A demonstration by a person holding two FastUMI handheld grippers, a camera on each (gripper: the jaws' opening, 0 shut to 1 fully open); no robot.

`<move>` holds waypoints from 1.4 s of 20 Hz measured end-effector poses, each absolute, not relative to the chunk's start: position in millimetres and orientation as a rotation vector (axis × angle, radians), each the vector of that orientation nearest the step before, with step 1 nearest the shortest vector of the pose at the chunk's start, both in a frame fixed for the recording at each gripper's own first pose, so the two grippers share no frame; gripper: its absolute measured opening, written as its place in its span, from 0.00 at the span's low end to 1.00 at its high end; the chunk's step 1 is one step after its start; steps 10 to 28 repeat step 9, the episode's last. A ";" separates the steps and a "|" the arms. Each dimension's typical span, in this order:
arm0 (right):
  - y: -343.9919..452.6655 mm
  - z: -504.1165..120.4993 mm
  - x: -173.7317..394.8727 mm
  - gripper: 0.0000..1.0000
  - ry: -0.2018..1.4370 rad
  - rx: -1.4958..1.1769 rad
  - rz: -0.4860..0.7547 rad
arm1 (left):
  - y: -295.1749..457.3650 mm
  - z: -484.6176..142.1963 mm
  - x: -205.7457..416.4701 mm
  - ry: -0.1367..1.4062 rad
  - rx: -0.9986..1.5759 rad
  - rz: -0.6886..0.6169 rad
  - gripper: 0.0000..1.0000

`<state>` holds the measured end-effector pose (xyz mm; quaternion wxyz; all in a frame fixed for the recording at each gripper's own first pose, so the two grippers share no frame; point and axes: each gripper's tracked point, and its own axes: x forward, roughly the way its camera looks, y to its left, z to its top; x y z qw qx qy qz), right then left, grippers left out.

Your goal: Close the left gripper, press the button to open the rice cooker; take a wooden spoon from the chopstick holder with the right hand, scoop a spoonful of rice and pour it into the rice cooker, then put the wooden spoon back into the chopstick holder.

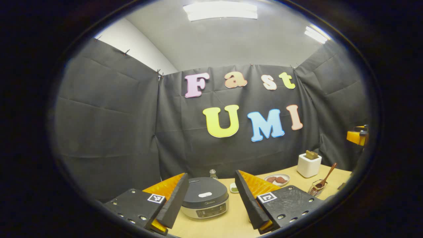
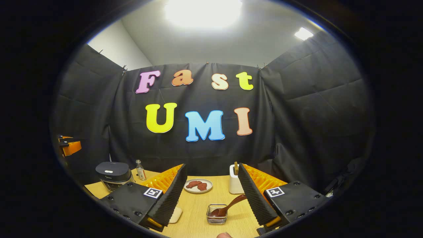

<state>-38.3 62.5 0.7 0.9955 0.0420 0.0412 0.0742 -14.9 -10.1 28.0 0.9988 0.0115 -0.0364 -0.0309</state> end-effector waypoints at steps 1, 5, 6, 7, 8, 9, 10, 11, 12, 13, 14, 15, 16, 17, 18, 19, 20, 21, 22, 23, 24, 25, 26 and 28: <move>61.2 2.0 -38.9 0.98 0.079 0.084 0.146 | -11.6 29.4 -15.3 -0.074 0.025 -0.064 0.85; 55.9 2.8 -43.0 0.98 0.074 0.087 0.137 | -15.1 32.2 -19.1 -0.079 0.030 -0.068 0.85; 54.7 3.0 -44.8 0.98 0.073 0.090 0.135 | -15.4 30.9 -19.8 -0.077 0.030 -0.069 0.85; 53.9 3.7 -45.3 0.98 0.073 0.091 0.134 | -16.0 31.1 -20.9 -0.078 0.029 -0.069 0.85; 52.4 3.0 -46.6 0.98 0.072 0.090 0.131 | -17.1 31.5 -21.5 -0.078 0.027 -0.071 0.85; 51.8 3.7 -47.7 0.98 0.072 0.090 0.130 | -17.8 32.6 -23.2 -0.080 0.028 -0.074 0.85; 51.8 3.7 -47.7 0.98 0.072 0.090 0.130 | -17.8 32.6 -23.2 -0.080 0.028 -0.074 0.85; 51.8 3.7 -47.7 0.98 0.072 0.090 0.130 | -17.8 32.6 -23.2 -0.080 0.028 -0.074 0.85; 51.8 3.7 -47.7 0.98 0.072 0.090 0.130 | -17.8 32.6 -23.2 -0.080 0.028 -0.074 0.85; 51.8 3.7 -47.7 0.98 0.072 0.090 0.130 | -17.8 32.6 -23.2 -0.080 0.028 -0.074 0.85; 51.8 3.7 -47.7 0.98 0.072 0.090 0.130 | -17.8 32.6 -23.2 -0.080 0.028 -0.074 0.85; 51.8 3.7 -47.7 0.98 0.072 0.090 0.130 | -17.8 32.6 -23.2 -0.080 0.028 -0.074 0.85; 51.8 3.7 -47.7 0.98 0.072 0.090 0.130 | -17.8 32.6 -23.2 -0.080 0.028 -0.074 0.85; 51.8 3.7 -47.7 0.98 0.072 0.090 0.130 | -17.8 32.6 -23.2 -0.080 0.028 -0.074 0.85; 51.8 3.7 -47.7 0.98 0.072 0.090 0.130 | -17.8 32.6 -23.2 -0.080 0.028 -0.074 0.85; 51.8 3.7 -47.7 0.98 0.072 0.090 0.130 | -17.8 32.6 -23.2 -0.080 0.028 -0.074 0.85; 51.8 3.7 -47.7 0.98 0.072 0.090 0.130 | -17.8 32.6 -23.2 -0.080 0.028 -0.074 0.85; 51.8 3.7 -47.7 0.98 0.072 0.090 0.130 | -17.8 32.6 -23.2 -0.080 0.028 -0.074 0.85; 51.8 3.7 -47.7 0.98 0.072 0.090 0.130 | -17.8 32.6 -23.2 -0.080 0.028 -0.074 0.85; 51.8 3.7 -47.7 0.98 0.072 0.090 0.130 | -17.8 32.6 -23.2 -0.080 0.028 -0.074 0.85; 51.8 3.7 -47.7 0.98 0.072 0.090 0.130 | -17.8 32.6 -23.2 -0.080 0.028 -0.074 0.85; 51.8 3.7 -47.7 0.98 0.072 0.090 0.130 | -17.8 32.6 -23.2 -0.080 0.028 -0.074 0.85; 51.8 3.7 -47.7 0.98 0.072 0.090 0.130 | -17.8 32.6 -23.2 -0.080 0.028 -0.074 0.85; 51.8 3.7 -47.7 0.98 0.072 0.090 0.130 | -17.8 32.6 -23.2 -0.080 0.028 -0.074 0.85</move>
